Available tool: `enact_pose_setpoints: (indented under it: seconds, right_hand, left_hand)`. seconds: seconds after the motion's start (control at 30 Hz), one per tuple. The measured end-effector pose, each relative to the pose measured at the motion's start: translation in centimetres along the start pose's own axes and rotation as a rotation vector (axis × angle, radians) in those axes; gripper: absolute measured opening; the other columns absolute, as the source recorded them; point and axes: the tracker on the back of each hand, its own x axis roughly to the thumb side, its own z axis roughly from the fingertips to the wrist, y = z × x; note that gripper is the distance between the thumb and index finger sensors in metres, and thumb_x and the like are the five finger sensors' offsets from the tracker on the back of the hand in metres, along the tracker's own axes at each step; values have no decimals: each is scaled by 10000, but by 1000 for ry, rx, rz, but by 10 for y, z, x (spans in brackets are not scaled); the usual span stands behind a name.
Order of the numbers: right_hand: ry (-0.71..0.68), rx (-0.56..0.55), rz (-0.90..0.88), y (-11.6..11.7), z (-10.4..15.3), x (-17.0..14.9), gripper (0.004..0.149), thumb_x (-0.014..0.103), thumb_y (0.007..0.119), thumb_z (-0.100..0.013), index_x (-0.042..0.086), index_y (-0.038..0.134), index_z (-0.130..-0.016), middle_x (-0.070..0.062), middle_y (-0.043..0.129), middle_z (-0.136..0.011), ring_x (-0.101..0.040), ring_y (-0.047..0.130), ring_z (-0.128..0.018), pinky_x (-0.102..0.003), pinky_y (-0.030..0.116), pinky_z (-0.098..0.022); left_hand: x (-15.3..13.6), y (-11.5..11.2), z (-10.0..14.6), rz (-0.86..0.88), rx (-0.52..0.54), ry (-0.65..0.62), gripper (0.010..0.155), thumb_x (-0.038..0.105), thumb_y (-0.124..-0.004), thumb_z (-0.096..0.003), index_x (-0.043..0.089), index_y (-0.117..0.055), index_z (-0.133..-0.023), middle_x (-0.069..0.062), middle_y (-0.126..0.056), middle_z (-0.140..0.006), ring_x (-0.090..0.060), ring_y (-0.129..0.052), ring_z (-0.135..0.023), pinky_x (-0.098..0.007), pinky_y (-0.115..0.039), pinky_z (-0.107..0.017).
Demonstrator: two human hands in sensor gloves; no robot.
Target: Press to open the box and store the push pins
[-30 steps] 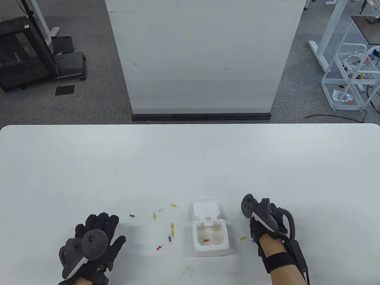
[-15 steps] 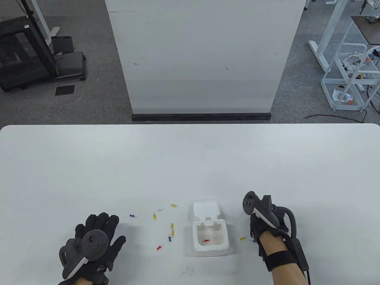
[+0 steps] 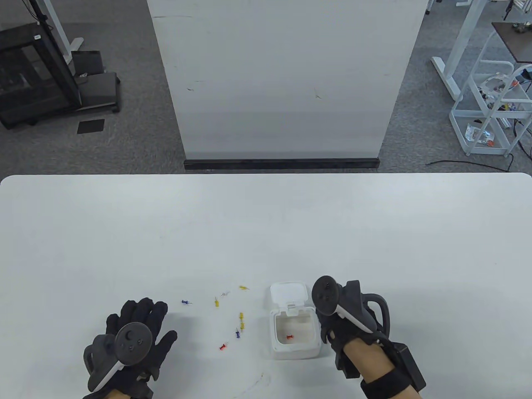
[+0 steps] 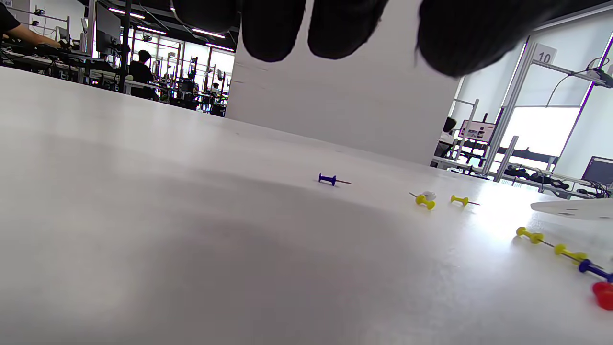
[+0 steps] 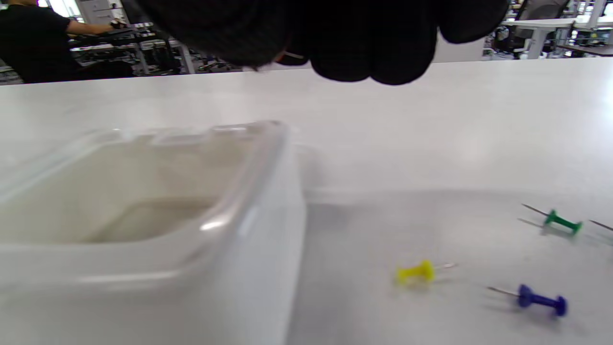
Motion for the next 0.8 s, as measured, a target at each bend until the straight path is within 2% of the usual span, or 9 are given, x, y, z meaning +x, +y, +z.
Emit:
enact_pose_setpoints:
  seconds: [0.13, 0.27, 0.47, 0.8]
  right_hand:
    - [-117, 15, 56, 7, 14, 35, 456, 356, 800, -490, 201, 665, -896, -38, 788, -852, -363, 781, -790, -574, 619, -680]
    - [-155, 16, 116, 20, 14, 50, 455, 352, 804, -489, 203, 669, -897, -37, 788, -855, -364, 777, -793, -575, 617, -681]
    - [-164, 26, 173, 34, 10, 57, 452, 347, 809, -487, 210, 673, -896, -39, 787, -859, -364, 772, -797, -575, 611, -685]
    - [-166, 19, 211, 41, 10, 62, 457, 349, 826, -480, 223, 687, -897, -48, 791, -857, -363, 772, -796, -575, 608, -687]
  left_hand:
    - [0, 0, 0, 2, -1, -3, 717, 590, -698, -450, 314, -482, -1076, -69, -433, -1185, -435, -353, -1097, -695, -273, -762]
    - [0, 0, 1, 6, 0, -4, 717, 589, -699, -450, 314, -483, -1075, -70, -435, -1184, -437, -354, -1096, -695, -274, -762]
    - [0, 0, 1, 10, -4, -4, 718, 589, -698, -451, 312, -481, -1076, -69, -434, -1185, -436, -351, -1097, -695, -272, -762]
    - [0, 0, 1, 11, -8, -5, 719, 589, -699, -451, 312, -480, -1077, -69, -432, -1185, -438, -351, -1096, -695, -272, -762]
